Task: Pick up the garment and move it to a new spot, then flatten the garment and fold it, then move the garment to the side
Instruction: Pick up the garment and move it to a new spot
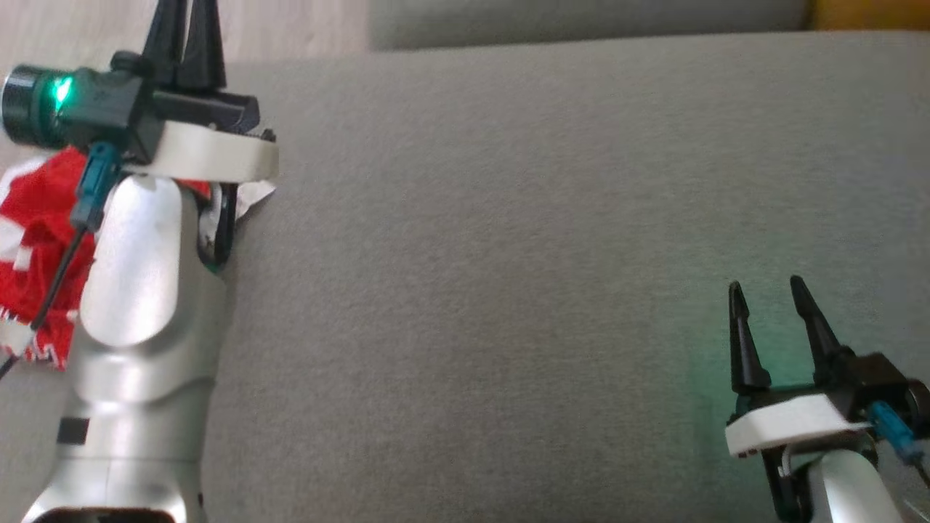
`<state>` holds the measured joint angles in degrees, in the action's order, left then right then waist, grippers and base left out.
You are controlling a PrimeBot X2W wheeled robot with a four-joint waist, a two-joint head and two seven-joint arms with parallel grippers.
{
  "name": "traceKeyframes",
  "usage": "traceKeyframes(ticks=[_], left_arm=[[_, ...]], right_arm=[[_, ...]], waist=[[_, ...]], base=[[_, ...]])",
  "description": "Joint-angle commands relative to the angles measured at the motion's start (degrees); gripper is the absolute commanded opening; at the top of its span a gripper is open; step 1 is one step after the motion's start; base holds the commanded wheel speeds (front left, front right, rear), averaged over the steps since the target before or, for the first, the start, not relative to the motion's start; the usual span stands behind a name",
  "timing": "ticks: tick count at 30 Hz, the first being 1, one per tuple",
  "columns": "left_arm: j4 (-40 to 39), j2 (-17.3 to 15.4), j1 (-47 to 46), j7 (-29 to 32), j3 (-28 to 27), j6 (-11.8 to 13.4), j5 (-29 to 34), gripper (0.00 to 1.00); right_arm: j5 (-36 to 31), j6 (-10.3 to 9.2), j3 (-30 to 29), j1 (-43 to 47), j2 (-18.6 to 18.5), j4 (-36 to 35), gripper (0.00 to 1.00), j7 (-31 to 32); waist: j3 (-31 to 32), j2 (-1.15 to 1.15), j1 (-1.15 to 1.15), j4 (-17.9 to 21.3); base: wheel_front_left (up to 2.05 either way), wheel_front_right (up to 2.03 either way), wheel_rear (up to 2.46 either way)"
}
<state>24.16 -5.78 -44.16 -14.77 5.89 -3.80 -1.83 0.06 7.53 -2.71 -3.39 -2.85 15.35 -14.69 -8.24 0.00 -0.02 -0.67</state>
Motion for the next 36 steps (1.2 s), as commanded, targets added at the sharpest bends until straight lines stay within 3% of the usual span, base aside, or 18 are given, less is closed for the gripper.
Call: traceKeyframes(ticks=[1, 5, 12, 18, 21, 28, 31, 35, 36], left_arm=[[-1.11, -2.04, -0.03, -0.18, -2.27, 0.93, -1.0, 1.0], [-0.92, -1.43, 3.93, -0.2, -4.58, 2.46, -3.37, 1.0], [-3.78, 0.65, 10.9, -0.22, -8.09, 6.01, -5.49, 1.0], [2.32, 2.64, 13.66, -0.22, -7.23, 8.99, -7.75, 1.0], [4.88, 2.83, 13.37, -0.22, -6.2, 9.29, -9.98, 1.0], [10.23, 2.89, 10.52, -0.22, 1.6, 11.93, -21.1, 1.0], [11.46, 2.89, 9.12, -0.22, 3.76, 11.93, -25.69, 1.0], [11.34, 2.9, 7.67, -0.22, 5.08, 12.37, -26.84, 1.0], [11.26, 2.9, 7.32, -0.22, 5.16, 12.19, -26.89, 0.93]], right_arm=[[0.22, -0.04, 0.92, -1.43, -0.04, -2.35, 1.0, -0.3], [-1.26, -0.04, -0.34, -1.71, -0.04, -3.55, 1.0, -0.3], [-7.48, -0.04, -3.7, -4.34, -0.78, -5.66, 1.0, -0.3], [-9.13, -0.04, -3.68, -6.83, -4.25, -5.85, 1.0, -0.3], [-9.48, -0.04, -2.84, -7.31, -5.3, -5.87, 1.0, -0.3], [-9.61, -0.04, -2.37, -7.88, -8.58, -6.23, 1.0, -0.3], [-9.58, -0.04, -2.92, -7.78, -9.37, -6.64, 1.0, -0.3], [-9.69, -0.04, -3.45, -8.19, -9.79, -7.21, 1.0, -0.3], [-9.74, -0.04, -3.51, -8.41, -9.81, -7.3, 1.0, -0.3]], waist=[[1.9, 0.0, 0.02, 1.79], [-1.31, 0.0, 0.02, -2.57], [-9.32, 0.0, 0.02, -14.8], [-14.63, 0.0, 0.02, -21.79], [-16.11, 0.0, 0.02, -22.87], [-20.29, 0.0, 0.02, -23.96], [-21.65, 0.0, 0.02, -23.81], [-23.55, 0.0, 0.02, -23.34], [-23.97, 0.0, 0.02, -23.21]], base=[[0.0, 0.0, 0.0], [0.0, 0.0, 0.0], [0.0, 0.0, 0.0], [0.0, 0.0, 0.0], [0.0, 0.0, 0.0], [0.0, 0.0, 0.0], [0.0, 0.0, 0.0], [0.0, 0.0, 0.0], [0.0, 0.0, 0.0]])
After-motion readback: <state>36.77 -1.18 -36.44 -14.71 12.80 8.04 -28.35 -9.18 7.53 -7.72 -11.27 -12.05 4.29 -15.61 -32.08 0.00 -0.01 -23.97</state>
